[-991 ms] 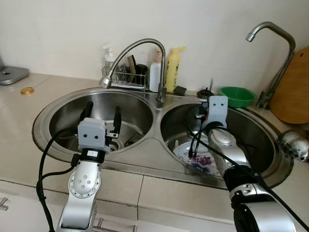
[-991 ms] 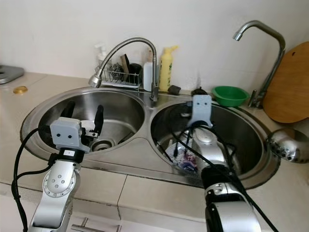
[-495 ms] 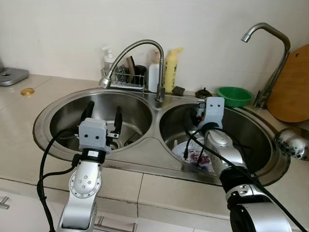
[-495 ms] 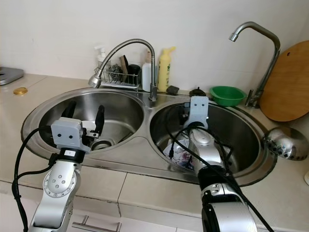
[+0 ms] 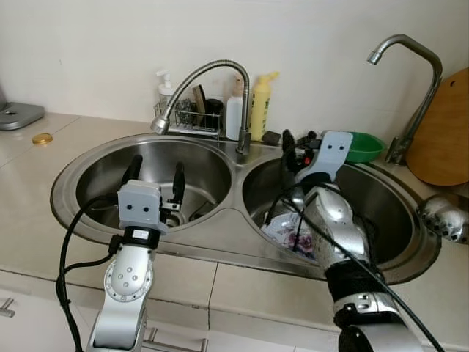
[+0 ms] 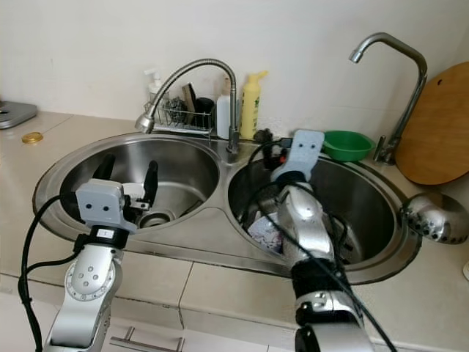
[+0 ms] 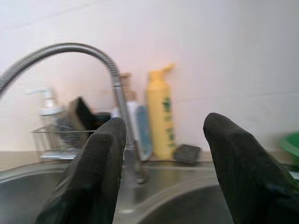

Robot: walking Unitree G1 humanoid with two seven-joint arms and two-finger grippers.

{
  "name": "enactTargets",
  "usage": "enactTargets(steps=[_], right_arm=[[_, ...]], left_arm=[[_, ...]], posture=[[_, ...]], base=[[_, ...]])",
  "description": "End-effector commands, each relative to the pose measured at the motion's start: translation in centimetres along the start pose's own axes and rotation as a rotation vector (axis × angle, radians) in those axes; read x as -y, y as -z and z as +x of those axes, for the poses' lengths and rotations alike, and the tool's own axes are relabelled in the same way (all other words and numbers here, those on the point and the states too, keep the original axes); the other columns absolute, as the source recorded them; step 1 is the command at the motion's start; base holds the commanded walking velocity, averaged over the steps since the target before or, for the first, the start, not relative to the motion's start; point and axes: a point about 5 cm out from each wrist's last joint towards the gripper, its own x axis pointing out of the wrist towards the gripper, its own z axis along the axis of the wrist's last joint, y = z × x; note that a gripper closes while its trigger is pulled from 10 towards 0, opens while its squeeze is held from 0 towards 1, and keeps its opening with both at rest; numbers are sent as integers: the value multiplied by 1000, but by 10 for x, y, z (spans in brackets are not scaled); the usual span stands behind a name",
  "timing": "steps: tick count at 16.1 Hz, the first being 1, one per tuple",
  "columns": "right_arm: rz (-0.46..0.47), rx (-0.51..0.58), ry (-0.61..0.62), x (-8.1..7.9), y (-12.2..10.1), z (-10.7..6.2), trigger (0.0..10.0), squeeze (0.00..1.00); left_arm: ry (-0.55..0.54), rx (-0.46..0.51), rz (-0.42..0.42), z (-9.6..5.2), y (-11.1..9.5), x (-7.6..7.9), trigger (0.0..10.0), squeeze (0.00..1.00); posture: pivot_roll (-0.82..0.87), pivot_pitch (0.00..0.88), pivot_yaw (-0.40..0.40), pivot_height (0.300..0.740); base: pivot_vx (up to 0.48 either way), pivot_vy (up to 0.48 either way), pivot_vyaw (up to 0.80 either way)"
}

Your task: Kitchen organization

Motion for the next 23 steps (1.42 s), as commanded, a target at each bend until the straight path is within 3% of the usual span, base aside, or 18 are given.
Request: enactTargets(steps=[1, 10, 23], right_arm=[[17, 47, -25, -4, -7, -2, 10000, 0], [2, 88, -97, -16, -12, -12, 10000, 0], [-47, 103, -125, -19, -15, -20, 10000, 0]], left_arm=[[12, 13, -6, 1, -5, 3, 10000, 0], [17, 21, -10, 0, -6, 3, 10000, 0], [20, 27, -9, 0, -7, 3, 10000, 0]], posture=[[45, 0, -40, 736], [42, 0, -41, 736], [41, 0, -41, 736]], base=[[0, 465, 0], [0, 465, 0], [0, 465, 0]])
